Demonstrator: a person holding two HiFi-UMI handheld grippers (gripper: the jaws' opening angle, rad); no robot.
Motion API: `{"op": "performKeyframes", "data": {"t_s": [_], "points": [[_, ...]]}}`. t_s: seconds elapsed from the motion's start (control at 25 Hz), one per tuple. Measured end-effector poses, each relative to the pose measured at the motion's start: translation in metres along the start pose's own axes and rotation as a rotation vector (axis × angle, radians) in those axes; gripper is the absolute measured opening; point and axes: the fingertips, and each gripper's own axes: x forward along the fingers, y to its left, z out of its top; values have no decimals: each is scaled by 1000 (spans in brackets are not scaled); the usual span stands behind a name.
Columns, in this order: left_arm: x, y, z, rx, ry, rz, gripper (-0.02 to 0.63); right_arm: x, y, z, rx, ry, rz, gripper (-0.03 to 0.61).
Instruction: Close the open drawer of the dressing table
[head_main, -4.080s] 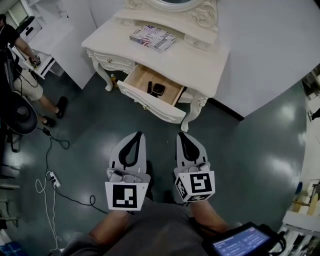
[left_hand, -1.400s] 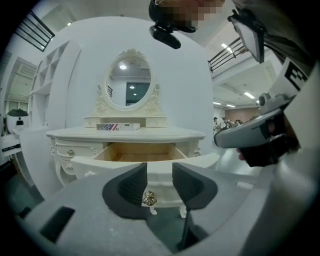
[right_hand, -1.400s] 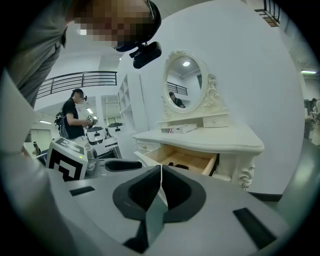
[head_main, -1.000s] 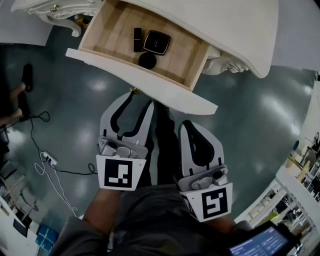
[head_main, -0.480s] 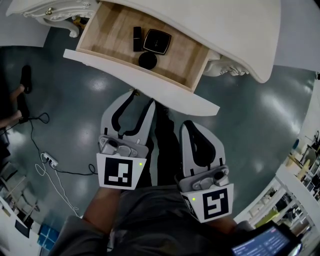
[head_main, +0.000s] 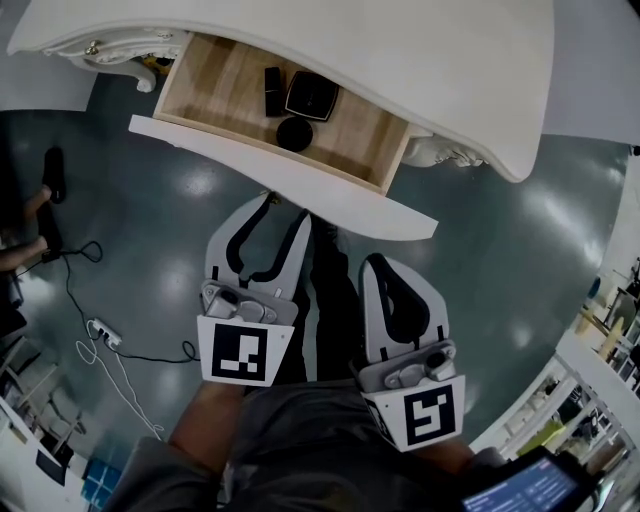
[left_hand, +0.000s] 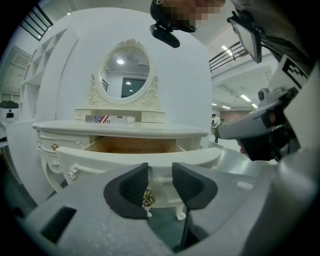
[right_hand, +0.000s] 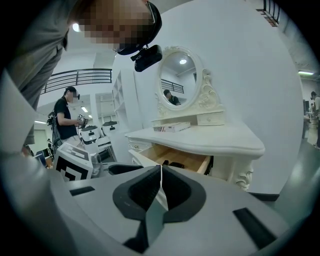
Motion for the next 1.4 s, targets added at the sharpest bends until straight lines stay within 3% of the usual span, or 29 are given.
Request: {"op": "performKeyframes", "data": {"t_s": [1.4], "points": [[48, 15, 19, 20, 13, 3, 160, 20, -36, 15, 5, 9, -7, 15]]}}
